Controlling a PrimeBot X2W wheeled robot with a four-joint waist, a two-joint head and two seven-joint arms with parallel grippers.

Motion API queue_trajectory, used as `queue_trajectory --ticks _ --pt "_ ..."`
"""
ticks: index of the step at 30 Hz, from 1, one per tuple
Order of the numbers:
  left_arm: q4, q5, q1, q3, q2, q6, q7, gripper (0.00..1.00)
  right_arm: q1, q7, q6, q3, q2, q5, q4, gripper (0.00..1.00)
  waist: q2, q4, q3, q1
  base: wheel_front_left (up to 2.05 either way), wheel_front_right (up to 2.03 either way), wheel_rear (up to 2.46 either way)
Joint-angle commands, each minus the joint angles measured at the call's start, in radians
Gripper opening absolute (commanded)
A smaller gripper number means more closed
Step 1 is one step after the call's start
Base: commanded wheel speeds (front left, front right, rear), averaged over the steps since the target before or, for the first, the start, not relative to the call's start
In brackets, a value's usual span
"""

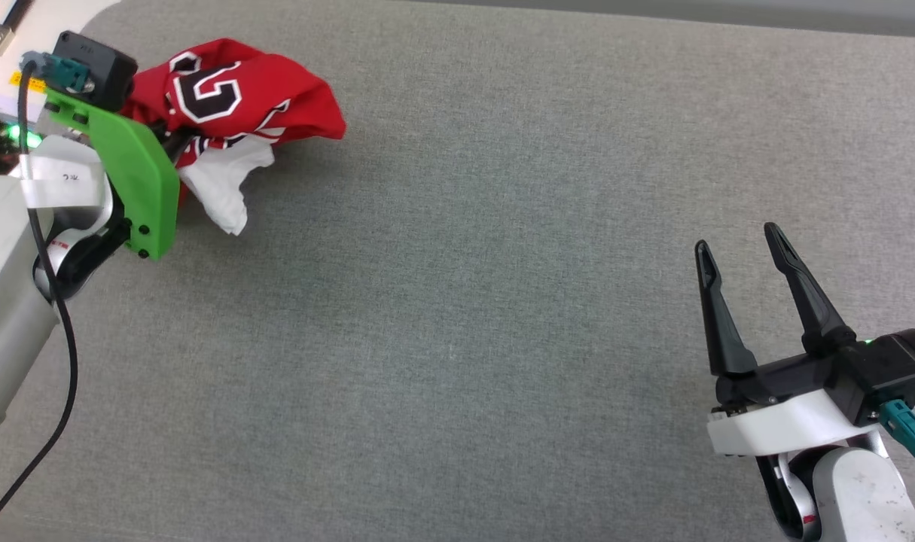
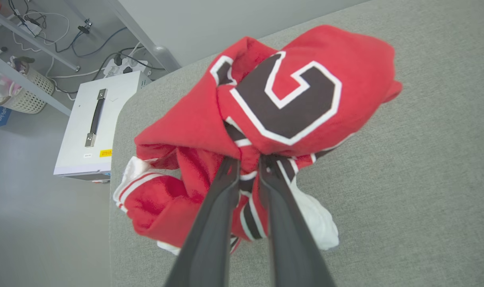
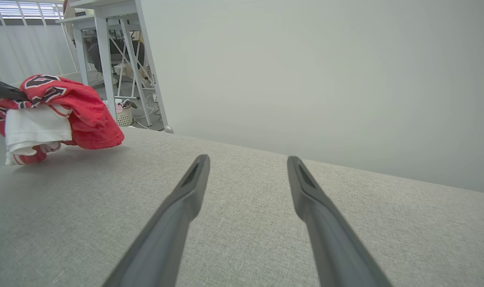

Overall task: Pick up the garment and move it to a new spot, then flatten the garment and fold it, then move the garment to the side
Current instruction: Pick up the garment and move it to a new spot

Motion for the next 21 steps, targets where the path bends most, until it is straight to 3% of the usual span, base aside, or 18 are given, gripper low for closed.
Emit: queue_trajectory --ticks 1,11,21 --pt "-0.026 0.011 -0.028 -0.006 0.002 -0.003 -0.009 0.0 0.011 -0.009 -0.001 -0.001 0.006 0.011 0.003 1.0 0.0 -0.015 -0.029 0.0 0.0 0.0 0.0" --pt "-0.223 0.083 -0.095 -0.058 -0.058 0.003 0.002 0.0 0.02 -0.009 -0.001 -0.017 0.028 0.021 0.001 1.0 0.0 -0.129 -0.048 0.0 0.0 0.0 0.0" --pt "-0.27 0.116 -0.137 -0.185 -0.241 -0.001 0.005 0.0 0.018 -0.009 -0.001 -0.031 0.035 0.043 -0.005 1.0 0.0 -0.265 -0.021 0.0 0.0 0.0 0.0"
